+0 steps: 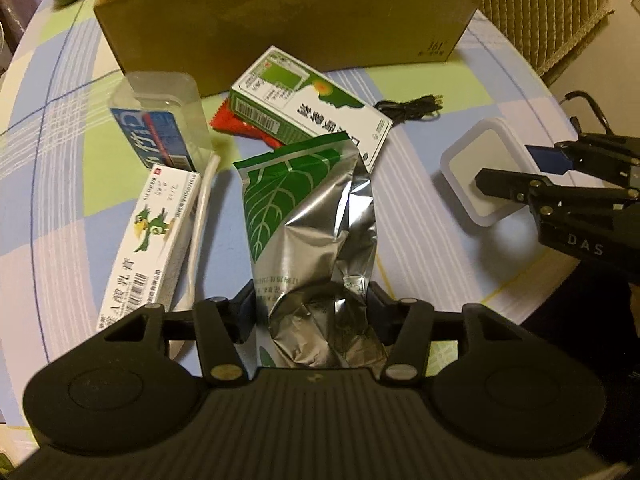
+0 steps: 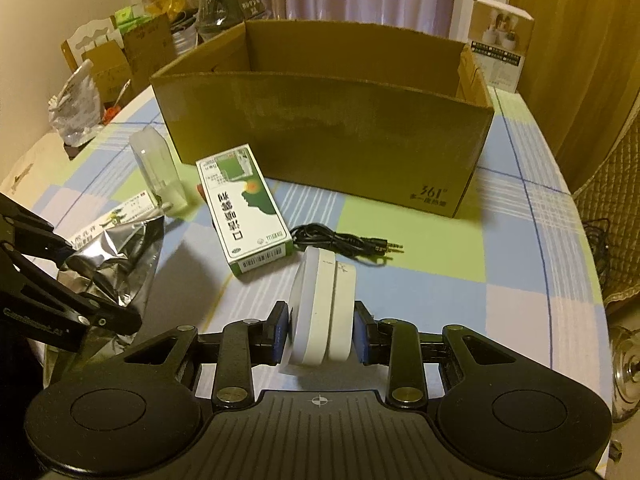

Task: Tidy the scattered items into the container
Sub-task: 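Carry foil pouch and night light over the cardboard box, then open left tool to drop foil pouch into the box, then lower night light into box and open right tool, then move left tool to white parrot box while right tool approaches green spray box, then close left tool on white parrot box while right tool grasps green spray box, then lift both held boxes and carry them over the cardboard box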

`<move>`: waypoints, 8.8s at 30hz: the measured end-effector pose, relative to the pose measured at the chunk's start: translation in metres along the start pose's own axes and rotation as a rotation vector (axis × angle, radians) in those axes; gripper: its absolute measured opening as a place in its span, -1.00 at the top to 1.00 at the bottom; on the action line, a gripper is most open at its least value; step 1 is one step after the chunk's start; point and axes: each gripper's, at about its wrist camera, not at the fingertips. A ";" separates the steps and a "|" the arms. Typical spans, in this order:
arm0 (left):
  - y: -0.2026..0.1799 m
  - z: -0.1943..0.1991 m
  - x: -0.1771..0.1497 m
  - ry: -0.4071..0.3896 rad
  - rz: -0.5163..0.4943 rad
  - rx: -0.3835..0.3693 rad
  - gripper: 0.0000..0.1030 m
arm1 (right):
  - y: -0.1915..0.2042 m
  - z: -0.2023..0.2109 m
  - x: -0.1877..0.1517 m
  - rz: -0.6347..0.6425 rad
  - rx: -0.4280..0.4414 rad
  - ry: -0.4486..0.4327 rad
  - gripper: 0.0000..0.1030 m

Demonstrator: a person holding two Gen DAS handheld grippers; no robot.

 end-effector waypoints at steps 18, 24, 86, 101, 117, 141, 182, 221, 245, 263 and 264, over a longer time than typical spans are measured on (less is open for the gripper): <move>0.010 0.062 0.024 -0.129 -0.003 0.022 0.03 | 0.009 0.044 0.034 0.006 -0.011 -0.104 0.31; 0.025 0.083 0.055 -0.193 -0.005 0.030 0.03 | 0.010 0.049 0.073 -0.006 0.005 -0.165 0.31; 0.139 0.019 0.209 -0.209 -0.041 0.156 -0.34 | -0.016 -0.080 0.210 0.024 -0.004 -0.143 0.30; 0.140 0.028 0.194 -0.232 -0.026 0.143 -0.37 | -0.019 -0.079 0.203 0.005 -0.005 -0.123 0.29; 0.125 0.066 0.149 -0.258 -0.009 0.146 -0.47 | 0.012 -0.027 0.184 0.027 -0.013 -0.127 0.29; 0.099 0.126 0.032 -0.299 0.030 0.167 -0.69 | 0.066 0.043 0.113 0.129 -0.009 -0.151 0.29; 0.092 0.060 -0.077 -0.115 -0.091 0.129 -0.76 | 0.043 0.026 0.012 0.026 0.046 0.019 -0.90; 0.123 -0.038 -0.030 0.057 -0.282 -0.021 0.13 | 0.048 -0.085 0.068 0.209 0.134 0.094 -0.57; 0.125 -0.043 -0.004 0.115 -0.337 -0.036 0.35 | 0.072 -0.117 0.074 0.334 0.172 0.133 -0.57; 0.130 -0.031 0.001 0.110 -0.313 -0.024 0.36 | 0.069 -0.104 0.064 0.304 0.150 0.145 -0.12; 0.130 -0.029 0.000 0.110 -0.315 -0.025 0.36 | 0.067 -0.100 0.062 0.295 0.147 0.142 -0.12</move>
Point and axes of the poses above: each gripper's, at about its wrist camera, not at the fingertips, and z roughly against the way its jaws point, y to its left, x to its top, and after that the axes turned 10 degrees about -z, right-handed
